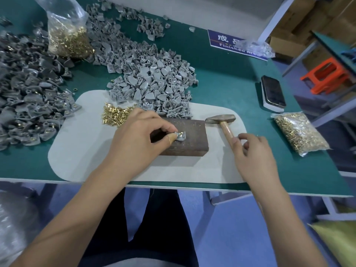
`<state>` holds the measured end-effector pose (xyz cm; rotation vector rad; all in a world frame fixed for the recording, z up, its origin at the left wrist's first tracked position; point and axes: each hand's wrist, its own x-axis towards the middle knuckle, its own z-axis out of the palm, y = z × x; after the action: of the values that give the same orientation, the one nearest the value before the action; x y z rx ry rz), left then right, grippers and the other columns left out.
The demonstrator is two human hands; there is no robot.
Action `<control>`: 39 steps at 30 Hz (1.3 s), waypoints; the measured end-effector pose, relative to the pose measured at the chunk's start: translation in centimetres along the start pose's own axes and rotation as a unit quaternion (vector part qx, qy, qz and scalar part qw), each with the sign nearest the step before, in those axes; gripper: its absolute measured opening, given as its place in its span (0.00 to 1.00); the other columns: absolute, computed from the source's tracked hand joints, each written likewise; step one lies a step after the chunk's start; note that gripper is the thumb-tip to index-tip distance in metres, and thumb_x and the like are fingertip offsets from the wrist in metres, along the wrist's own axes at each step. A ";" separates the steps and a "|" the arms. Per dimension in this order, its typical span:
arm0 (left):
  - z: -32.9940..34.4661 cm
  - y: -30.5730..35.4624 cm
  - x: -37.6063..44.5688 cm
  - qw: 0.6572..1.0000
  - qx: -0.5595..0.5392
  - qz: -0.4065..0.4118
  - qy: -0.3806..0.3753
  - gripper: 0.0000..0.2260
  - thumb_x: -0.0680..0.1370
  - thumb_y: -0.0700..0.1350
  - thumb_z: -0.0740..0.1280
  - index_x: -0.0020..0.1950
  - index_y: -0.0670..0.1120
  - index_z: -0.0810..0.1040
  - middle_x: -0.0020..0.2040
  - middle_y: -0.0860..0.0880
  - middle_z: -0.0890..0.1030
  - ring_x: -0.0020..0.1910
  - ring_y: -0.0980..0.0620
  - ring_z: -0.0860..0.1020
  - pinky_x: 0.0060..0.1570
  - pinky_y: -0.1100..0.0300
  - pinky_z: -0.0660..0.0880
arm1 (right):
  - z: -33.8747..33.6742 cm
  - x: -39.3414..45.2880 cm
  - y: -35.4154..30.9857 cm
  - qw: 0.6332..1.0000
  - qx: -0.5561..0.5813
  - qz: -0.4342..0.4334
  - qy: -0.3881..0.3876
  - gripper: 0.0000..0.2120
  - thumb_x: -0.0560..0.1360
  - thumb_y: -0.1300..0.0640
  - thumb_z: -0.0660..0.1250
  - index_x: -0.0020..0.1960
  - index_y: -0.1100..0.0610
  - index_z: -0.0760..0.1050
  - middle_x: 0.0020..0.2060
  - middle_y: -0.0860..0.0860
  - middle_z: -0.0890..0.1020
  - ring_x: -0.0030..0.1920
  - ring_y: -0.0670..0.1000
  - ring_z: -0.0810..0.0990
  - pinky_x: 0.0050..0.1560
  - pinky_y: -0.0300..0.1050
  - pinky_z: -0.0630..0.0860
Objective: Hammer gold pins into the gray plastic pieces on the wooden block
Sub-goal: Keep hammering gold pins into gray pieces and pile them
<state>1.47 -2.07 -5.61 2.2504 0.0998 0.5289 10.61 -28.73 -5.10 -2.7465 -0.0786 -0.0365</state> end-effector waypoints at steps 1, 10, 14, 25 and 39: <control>0.0 0.1 0.0 1.000 0.000 -0.003 0.001 0.04 0.74 0.56 0.72 0.47 0.59 0.85 0.45 0.62 0.78 0.53 0.55 0.71 0.49 0.55 0.71 | 0.3 -0.2 0.0 1.000 -0.002 -0.005 0.004 0.18 0.82 0.44 0.60 0.66 0.51 0.75 0.53 0.53 0.74 0.57 0.58 0.75 0.50 0.52 0.73; 0.0 0.4 -0.2 0.999 0.051 -0.012 0.004 0.04 0.75 0.57 0.72 0.47 0.60 0.84 0.45 0.62 0.77 0.52 0.57 0.70 0.44 0.56 0.70 | 1.6 -1.2 -0.8 0.990 -0.100 -0.093 0.025 0.16 0.83 0.49 0.60 0.67 0.54 0.75 0.53 0.56 0.73 0.55 0.61 0.73 0.46 0.53 0.72; 0.0 0.7 -0.3 0.997 0.079 -0.011 0.012 0.04 0.75 0.58 0.71 0.47 0.61 0.84 0.45 0.62 0.77 0.52 0.57 0.70 0.41 0.57 0.70 | 1.6 -1.0 -0.8 0.992 -0.092 -0.077 0.025 0.16 0.84 0.48 0.60 0.68 0.51 0.75 0.52 0.54 0.75 0.55 0.59 0.73 0.45 0.52 0.70; 0.1 1.3 -0.1 0.990 0.137 -0.012 0.010 0.03 0.77 0.57 0.70 0.46 0.61 0.83 0.45 0.61 0.77 0.52 0.56 0.70 0.41 0.57 0.69 | 4.0 -2.2 -3.1 0.988 -0.083 -0.003 0.132 0.14 0.83 0.52 0.61 0.66 0.51 0.77 0.53 0.56 0.75 0.54 0.60 0.73 0.50 0.54 0.69; 0.6 1.5 1.8 0.982 0.187 -0.019 0.013 0.04 0.78 0.57 0.70 0.49 0.59 0.82 0.45 0.58 0.78 0.52 0.53 0.72 0.40 0.57 0.67 | 3.8 0.7 -3.9 0.992 -0.064 -0.032 0.101 0.13 0.83 0.53 0.61 0.65 0.54 0.75 0.59 0.58 0.76 0.60 0.62 0.72 0.56 0.56 0.69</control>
<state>3.15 -3.07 -4.22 2.6016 0.2746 0.5566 11.11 -23.67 -7.11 -2.8508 -0.1114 -0.3469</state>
